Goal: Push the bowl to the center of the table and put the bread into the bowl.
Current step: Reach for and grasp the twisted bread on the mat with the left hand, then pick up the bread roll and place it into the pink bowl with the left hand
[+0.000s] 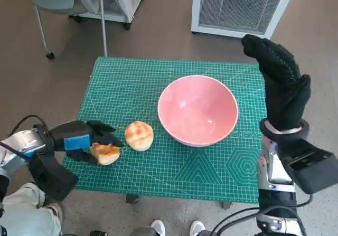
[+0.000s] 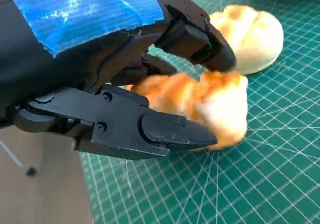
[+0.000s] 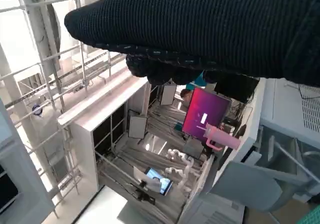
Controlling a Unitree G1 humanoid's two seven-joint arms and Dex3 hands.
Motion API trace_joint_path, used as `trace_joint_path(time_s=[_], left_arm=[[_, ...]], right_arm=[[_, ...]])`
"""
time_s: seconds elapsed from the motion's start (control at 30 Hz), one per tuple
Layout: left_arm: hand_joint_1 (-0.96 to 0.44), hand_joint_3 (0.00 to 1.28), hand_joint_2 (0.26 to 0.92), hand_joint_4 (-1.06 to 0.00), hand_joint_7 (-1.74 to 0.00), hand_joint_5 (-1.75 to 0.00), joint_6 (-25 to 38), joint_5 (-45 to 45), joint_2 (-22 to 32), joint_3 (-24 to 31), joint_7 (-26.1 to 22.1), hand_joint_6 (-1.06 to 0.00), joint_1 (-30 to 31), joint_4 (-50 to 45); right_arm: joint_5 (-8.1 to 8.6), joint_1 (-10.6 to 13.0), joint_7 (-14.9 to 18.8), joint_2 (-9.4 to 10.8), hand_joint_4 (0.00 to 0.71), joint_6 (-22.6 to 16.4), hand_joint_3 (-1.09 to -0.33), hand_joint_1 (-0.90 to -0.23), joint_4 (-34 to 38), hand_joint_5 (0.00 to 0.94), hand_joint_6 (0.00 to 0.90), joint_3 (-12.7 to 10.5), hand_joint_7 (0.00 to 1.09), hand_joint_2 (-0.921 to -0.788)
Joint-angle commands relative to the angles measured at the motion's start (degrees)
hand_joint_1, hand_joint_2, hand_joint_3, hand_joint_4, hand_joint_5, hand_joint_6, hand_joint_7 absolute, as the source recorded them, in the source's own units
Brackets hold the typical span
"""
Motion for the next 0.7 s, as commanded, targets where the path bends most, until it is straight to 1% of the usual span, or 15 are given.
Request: trace_joint_path(time_s=[0.03, 0.23, 0.43, 0.6, 0.7], left_arm=[[0.0, 0.21, 0.921, -0.52, -1.32, -1.31, -1.53, 2.22, 0.88, -1.71, 1.73, -0.48, -0.3, 1.75], [0.0, 0.17, 0.921, -0.54, -1.25, -1.32, -2.06, 3.96, 1.03, -2.12, 6.59, -0.55, -2.25, 2.9], [0.0, 0.15, 0.921, -0.55, -1.19, -1.34, -2.28, 3.85, 0.59, -2.21, 8.53, -0.57, -3.9, 4.62], [0.0, 0.15, 0.921, -0.56, -1.17, -1.34, -2.95, 2.38, 0.23, -1.6, 8.15, -0.58, -5.45, 6.2], [0.0, 0.14, 0.921, -0.57, -1.19, -1.31, -3.37, 1.01, 0.27, -0.94, 7.48, -0.57, -6.43, 6.87]], right_arm=[[0.71, 1.21, 0.0, 0.37, 0.248, 0.52, -0.794, -0.671, 0.15, 0.016, -0.001, 0.04, 0.65, -0.921], [0.95, 1.14, 0.21, 0.52, 0.251, 0.4, -0.793, -0.677, 0.36, 0.017, -0.001, 0.08, 0.65, -0.921], [0.95, 1.01, 0.25, 0.55, 0.255, 0.11, -0.793, -0.678, 0.64, 0.019, -0.001, 0.05, 0.65, -0.921], [1.21, 0.97, 0.49, 0.46, 0.255, -0.09, -0.792, -0.678, 0.86, 0.019, -0.001, -0.03, 0.65, -0.921], [1.26, 0.99, 0.6, 0.42, 0.255, -0.27, -0.791, -0.679, 1.02, 0.019, -0.001, -0.07, 0.65, -0.921]])
